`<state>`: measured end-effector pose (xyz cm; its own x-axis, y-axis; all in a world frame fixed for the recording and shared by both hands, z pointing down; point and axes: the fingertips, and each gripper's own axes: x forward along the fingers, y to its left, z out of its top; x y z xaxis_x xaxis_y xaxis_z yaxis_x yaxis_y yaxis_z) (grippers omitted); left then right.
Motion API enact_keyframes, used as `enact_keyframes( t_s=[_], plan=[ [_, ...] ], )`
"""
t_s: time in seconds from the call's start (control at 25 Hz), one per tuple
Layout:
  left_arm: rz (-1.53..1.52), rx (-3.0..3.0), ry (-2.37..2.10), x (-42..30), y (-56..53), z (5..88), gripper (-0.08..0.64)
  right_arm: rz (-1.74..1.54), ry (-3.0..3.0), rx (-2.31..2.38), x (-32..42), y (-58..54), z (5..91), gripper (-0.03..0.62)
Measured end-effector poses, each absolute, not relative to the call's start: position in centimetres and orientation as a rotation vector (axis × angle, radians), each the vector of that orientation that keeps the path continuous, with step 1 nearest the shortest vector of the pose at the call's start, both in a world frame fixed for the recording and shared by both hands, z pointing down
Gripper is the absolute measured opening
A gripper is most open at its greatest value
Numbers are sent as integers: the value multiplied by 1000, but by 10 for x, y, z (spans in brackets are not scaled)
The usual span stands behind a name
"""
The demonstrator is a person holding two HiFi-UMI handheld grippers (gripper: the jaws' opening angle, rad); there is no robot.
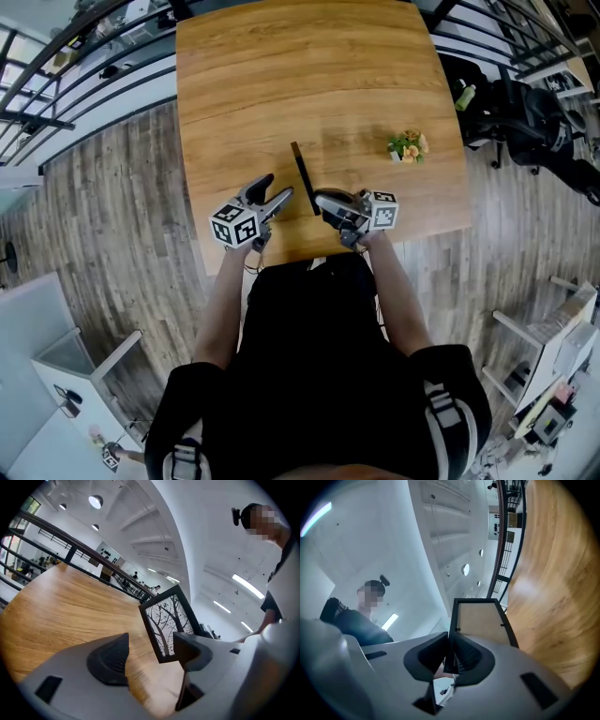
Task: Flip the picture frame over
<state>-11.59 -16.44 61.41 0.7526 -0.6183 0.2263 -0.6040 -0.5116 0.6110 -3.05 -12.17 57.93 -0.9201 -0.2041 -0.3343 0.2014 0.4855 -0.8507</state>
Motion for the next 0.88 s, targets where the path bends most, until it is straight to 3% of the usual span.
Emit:
enact_keyframes(
  t_s=[0.52, 0.88],
  plan=[
    [-256, 2249, -564, -93, -156, 581, 319, -1389, 2185, 409, -23, -91, 546, 49],
    [-342, 2185, -350, -77, -141, 563, 318, -1405, 2163, 454, -18, -85, 549, 51]
  ],
)
